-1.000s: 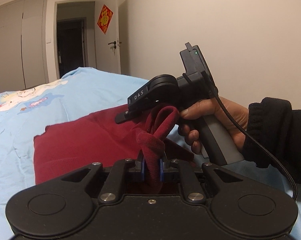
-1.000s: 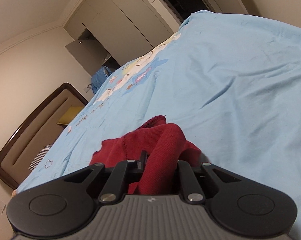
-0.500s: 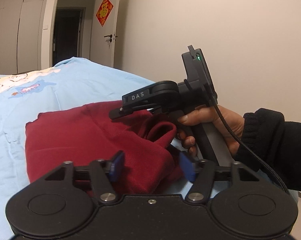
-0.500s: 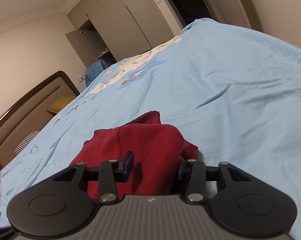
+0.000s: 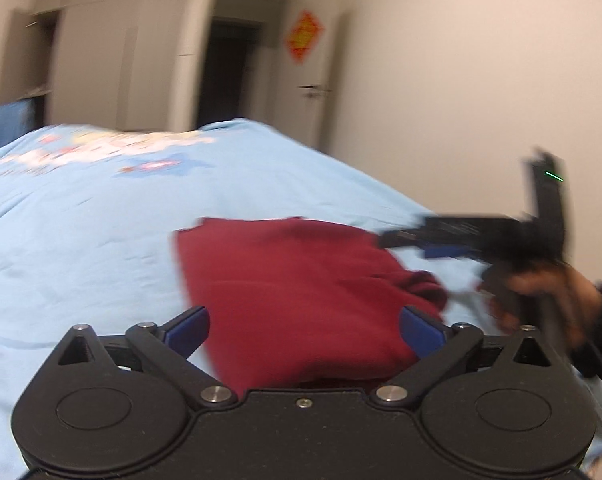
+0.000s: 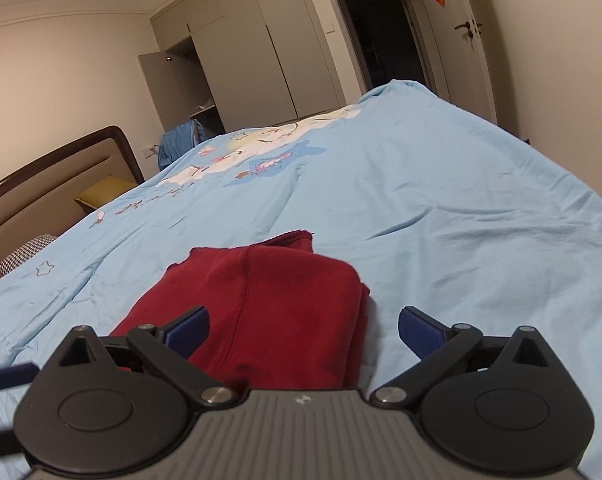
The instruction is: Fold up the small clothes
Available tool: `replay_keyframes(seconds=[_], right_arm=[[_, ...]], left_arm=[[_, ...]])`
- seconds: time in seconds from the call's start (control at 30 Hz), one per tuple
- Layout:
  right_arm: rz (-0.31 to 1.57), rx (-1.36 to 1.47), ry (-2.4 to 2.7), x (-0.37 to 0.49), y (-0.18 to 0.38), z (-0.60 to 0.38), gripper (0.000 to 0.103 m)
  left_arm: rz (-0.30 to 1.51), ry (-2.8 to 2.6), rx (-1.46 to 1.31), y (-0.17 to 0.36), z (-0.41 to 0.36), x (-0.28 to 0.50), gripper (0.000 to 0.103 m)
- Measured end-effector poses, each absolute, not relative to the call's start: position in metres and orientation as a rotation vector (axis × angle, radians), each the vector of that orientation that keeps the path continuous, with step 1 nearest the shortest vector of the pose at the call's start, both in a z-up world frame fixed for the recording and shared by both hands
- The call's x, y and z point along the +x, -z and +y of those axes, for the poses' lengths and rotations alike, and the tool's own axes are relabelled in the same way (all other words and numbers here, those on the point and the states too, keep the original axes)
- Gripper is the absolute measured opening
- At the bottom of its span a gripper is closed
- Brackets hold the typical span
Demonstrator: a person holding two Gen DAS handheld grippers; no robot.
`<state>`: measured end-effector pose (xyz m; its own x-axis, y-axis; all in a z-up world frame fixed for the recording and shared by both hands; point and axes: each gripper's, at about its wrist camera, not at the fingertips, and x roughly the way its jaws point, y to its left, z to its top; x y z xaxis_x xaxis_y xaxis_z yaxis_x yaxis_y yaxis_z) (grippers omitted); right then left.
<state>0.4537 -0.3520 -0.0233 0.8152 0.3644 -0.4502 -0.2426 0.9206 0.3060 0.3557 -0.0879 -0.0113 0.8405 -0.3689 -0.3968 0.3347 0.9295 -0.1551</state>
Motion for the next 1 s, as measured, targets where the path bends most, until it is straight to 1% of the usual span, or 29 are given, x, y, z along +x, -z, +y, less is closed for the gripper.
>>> replay_keyframes(seconds=[0.27, 0.43, 0.67, 0.83, 1.0], right_arm=[[0.489, 0.089, -0.309, 0.408, 0.027, -0.314, 0.103], [0.548, -0.027, -0.176, 0.396, 0.054, -0.301, 0.103], [0.556, 0.179, -0.136, 0.375, 0.081, -0.332, 0.103], [0.526, 0.187, -0.135, 0.368, 0.082, -0.333, 0.103], [0.458, 0.204, -0.154, 0.358, 0.072, -0.339, 0.103]], left_arm=[[0.533, 0.191, -0.24, 0.026, -0.04, 0.381, 0.102], [0.579, 0.209, -0.25, 0.039, -0.041, 0.386, 0.102], [0.634, 0.219, -0.252, 0.059, -0.051, 0.383, 0.102], [0.646, 0.21, -0.268, 0.064, -0.051, 0.381, 0.102], [0.646, 0.206, -0.27, 0.062, -0.051, 0.381, 0.102]])
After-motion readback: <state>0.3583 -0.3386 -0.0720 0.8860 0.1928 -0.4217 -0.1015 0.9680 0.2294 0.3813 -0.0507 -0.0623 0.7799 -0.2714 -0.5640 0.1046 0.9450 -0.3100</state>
